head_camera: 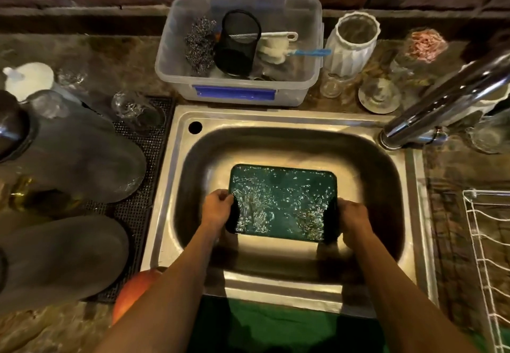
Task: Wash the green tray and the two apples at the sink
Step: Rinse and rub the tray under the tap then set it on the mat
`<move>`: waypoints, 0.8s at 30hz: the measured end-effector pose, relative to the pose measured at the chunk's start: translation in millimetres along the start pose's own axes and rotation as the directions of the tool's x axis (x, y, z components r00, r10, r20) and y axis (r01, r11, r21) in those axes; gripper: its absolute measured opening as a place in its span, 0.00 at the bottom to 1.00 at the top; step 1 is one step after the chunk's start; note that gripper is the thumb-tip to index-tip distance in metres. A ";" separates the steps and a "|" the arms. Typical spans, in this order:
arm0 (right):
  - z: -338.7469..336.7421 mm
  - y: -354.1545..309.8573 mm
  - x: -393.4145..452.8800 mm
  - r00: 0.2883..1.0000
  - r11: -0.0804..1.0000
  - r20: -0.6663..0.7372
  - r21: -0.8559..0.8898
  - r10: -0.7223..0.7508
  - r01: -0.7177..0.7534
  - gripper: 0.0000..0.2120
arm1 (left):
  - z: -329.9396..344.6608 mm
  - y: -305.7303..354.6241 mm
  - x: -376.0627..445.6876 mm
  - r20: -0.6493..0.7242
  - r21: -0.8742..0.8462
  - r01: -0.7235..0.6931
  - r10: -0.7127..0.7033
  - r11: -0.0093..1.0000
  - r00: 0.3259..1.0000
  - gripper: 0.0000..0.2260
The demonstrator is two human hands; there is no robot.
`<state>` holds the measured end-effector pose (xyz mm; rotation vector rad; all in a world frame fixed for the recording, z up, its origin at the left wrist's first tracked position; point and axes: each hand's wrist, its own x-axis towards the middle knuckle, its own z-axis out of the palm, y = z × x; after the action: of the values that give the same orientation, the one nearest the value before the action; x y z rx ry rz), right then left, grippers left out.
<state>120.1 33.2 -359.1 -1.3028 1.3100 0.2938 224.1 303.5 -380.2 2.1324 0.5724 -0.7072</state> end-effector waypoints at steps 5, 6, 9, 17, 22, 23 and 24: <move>4.4 5.7 7.2 0.997 0.995 -0.040 0.081 0.066 -0.063 0.13 | 4.3 -8.9 3.5 -0.025 -0.029 -0.013 0.012 0.999 1.000 0.05; 5.7 6.1 8.4 0.996 0.993 -0.050 0.093 0.076 -0.071 0.13 | 4.3 -8.5 4.1 -0.022 -0.056 -0.005 0.004 0.998 1.000 0.05; 6.9 6.4 10.0 0.991 0.991 -0.115 0.121 0.068 -0.054 0.08 | 4.8 -6.2 5.1 -0.013 -0.089 0.007 -0.009 0.996 1.000 0.13; -1.6 -9.5 2.9 0.991 0.959 -0.132 0.275 -0.025 0.061 0.10 | 5.0 -1.2 -2.3 -0.015 -0.218 0.094 -0.100 0.971 0.995 0.08; -8.8 -30.9 -5.1 0.976 0.935 -0.123 0.289 -0.178 0.207 0.14 | 4.3 3.8 -14.9 -0.018 -0.368 0.093 -0.107 0.925 0.994 0.04; -9.9 -34.6 -6.4 0.971 0.928 -0.116 0.290 -0.208 0.233 0.13 | 3.8 5.8 -17.5 -0.011 -0.389 0.091 -0.103 0.917 0.995 0.04; -11.1 -38.5 -7.7 0.965 0.921 -0.108 0.292 -0.237 0.259 0.13 | 3.3 8.0 -19.7 -0.003 -0.412 0.087 -0.097 0.907 0.995 0.05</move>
<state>141.8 14.9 -329.8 -1.2061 1.1781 -0.1306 213.4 293.1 -364.7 1.7299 0.7664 -0.5546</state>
